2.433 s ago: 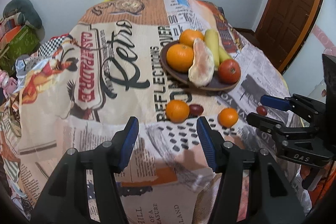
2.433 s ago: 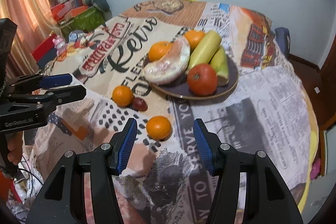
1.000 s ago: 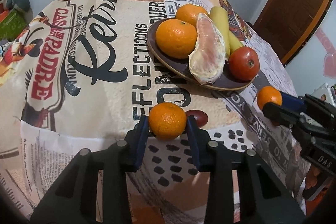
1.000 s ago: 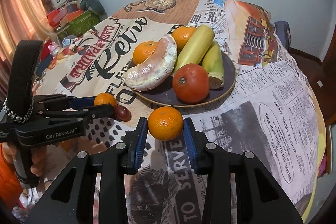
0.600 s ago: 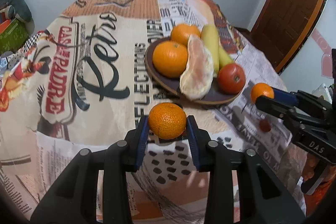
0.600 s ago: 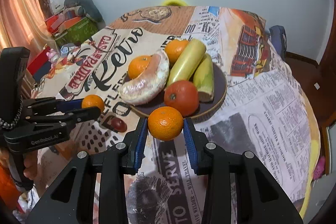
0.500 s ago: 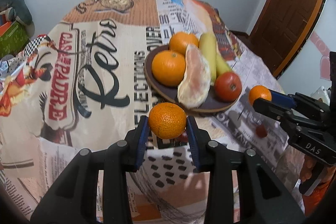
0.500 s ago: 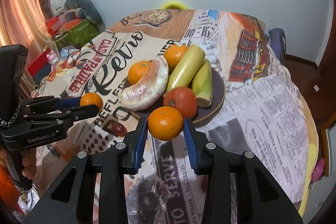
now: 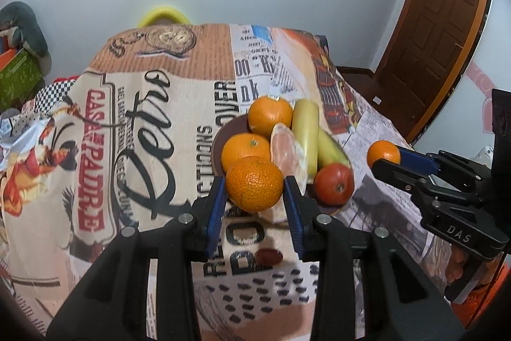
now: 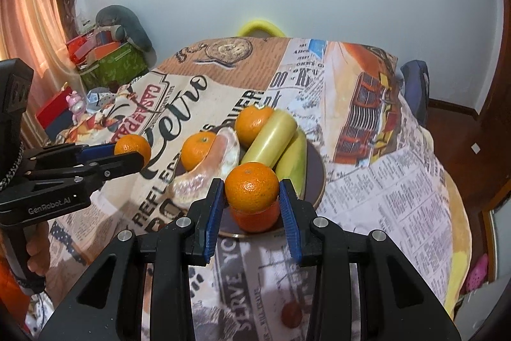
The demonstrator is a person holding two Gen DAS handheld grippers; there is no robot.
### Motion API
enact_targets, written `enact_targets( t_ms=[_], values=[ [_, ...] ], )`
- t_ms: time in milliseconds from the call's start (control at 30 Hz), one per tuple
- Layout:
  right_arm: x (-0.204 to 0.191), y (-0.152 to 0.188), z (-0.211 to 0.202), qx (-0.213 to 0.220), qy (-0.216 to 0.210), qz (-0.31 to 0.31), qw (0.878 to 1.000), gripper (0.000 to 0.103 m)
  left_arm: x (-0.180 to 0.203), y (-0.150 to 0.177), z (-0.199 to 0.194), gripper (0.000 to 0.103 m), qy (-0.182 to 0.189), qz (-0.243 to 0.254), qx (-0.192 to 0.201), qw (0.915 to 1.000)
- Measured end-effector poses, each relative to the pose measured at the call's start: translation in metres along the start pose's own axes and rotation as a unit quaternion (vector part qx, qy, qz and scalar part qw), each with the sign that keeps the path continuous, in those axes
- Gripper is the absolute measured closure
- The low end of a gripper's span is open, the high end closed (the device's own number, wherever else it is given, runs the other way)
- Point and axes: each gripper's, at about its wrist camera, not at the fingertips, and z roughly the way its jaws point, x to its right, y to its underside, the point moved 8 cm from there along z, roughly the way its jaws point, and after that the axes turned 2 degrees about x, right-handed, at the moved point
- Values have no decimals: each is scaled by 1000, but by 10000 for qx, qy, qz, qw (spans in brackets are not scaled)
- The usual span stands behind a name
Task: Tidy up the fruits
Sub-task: 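Carry both small oranges to the plate and set them among the fruit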
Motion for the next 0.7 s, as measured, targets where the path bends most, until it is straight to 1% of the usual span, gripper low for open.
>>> enact_targets(
  t_ms=[367,567,700],
  values=[
    [8,-21,21,106,-6,-52,9999,71,4,-31,26,67,-49,112,118,9999],
    [12,-25,35,81,-30,-48,10000,71,6,-42,49,67,-68,164,65,9998],
    [14,-22,46,-11,-78,-31,10000,71,4,-47,70,67,-77,120,-59,9999]
  ],
)
